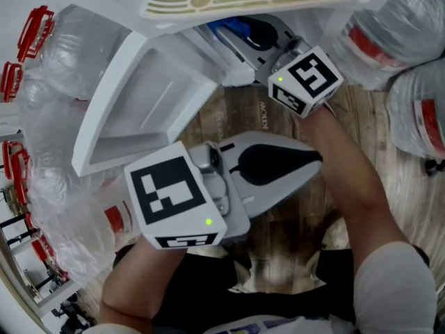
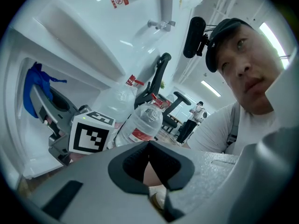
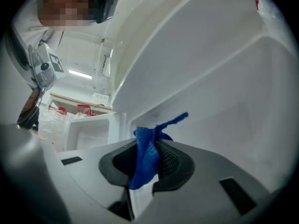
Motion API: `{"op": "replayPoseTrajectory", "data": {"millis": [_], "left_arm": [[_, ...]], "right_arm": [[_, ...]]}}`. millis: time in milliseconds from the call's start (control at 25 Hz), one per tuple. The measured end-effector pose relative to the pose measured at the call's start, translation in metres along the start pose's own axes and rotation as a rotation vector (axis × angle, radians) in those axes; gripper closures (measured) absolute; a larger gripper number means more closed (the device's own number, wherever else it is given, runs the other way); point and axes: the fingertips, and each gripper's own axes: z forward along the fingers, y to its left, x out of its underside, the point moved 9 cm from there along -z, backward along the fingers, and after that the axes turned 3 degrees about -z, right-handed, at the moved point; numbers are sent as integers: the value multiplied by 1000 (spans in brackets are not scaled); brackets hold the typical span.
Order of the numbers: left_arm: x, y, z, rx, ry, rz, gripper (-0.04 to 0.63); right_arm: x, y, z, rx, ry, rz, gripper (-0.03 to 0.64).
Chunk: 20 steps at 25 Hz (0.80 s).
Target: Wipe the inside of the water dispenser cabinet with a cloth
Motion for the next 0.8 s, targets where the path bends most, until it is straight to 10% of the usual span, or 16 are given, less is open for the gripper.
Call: {"op": "replayPoseTrajectory", "data": {"millis": [280,800], "left_arm": [[0,-3,0,-3,1,7,592],[0,-8,-6,-7,-1,18,592]], "right_arm": [[15,-48,5,268,79,-11,549],[19,-74,60,369,91,-89,548]]}}
